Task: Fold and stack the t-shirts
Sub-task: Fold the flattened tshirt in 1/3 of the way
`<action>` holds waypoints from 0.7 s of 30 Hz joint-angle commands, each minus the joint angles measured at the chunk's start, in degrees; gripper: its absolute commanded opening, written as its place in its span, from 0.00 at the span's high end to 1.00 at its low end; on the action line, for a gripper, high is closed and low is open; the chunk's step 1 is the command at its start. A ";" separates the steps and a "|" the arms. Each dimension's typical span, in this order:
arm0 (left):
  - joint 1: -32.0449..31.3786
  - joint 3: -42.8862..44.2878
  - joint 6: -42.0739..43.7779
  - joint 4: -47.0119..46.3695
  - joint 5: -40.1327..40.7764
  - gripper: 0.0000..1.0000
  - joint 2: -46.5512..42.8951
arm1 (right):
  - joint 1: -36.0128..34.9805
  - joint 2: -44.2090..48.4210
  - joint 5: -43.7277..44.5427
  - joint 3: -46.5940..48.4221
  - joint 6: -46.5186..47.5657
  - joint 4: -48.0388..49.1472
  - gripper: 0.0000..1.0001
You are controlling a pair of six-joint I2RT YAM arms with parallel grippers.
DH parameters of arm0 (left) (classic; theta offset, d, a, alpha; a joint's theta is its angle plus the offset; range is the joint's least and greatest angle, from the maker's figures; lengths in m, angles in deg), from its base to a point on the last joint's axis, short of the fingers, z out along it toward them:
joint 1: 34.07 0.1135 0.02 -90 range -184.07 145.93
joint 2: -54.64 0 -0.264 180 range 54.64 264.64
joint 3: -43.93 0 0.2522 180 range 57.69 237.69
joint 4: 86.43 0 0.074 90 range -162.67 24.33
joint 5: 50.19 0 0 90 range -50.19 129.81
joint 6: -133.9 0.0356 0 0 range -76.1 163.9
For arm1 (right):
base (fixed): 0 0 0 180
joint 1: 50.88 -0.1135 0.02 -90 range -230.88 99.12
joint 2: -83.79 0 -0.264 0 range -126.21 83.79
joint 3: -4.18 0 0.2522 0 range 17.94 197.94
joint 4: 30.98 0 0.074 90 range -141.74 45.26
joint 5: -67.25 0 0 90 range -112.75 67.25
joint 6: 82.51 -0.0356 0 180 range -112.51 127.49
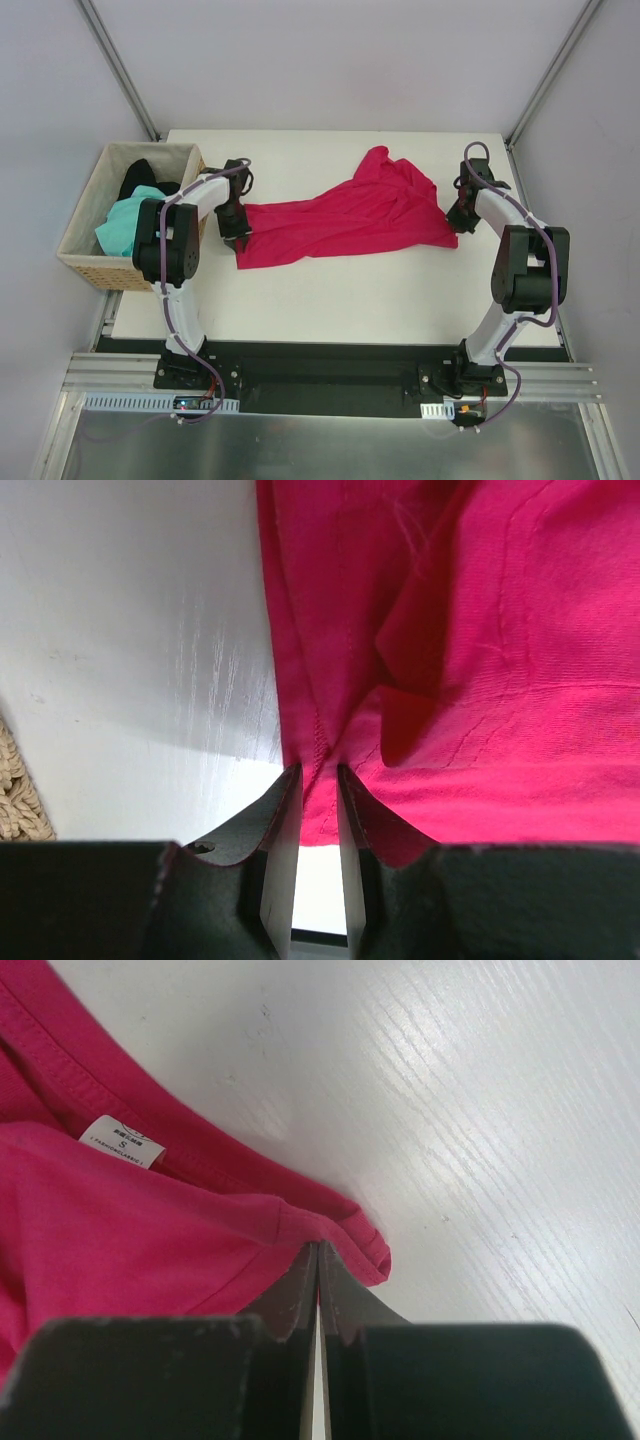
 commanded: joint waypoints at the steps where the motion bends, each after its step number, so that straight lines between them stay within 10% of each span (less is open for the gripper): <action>1: -0.70 2.19 -0.07 0.87 -1.10 0.80 -0.14 | 0.41 1.41 1.00 1.53 0.47 -1.09 0.99; 21: -0.87 1.93 -0.33 0.87 -1.10 0.80 0.30 | 0.41 0.70 0.65 2.41 0.64 -1.62 0.99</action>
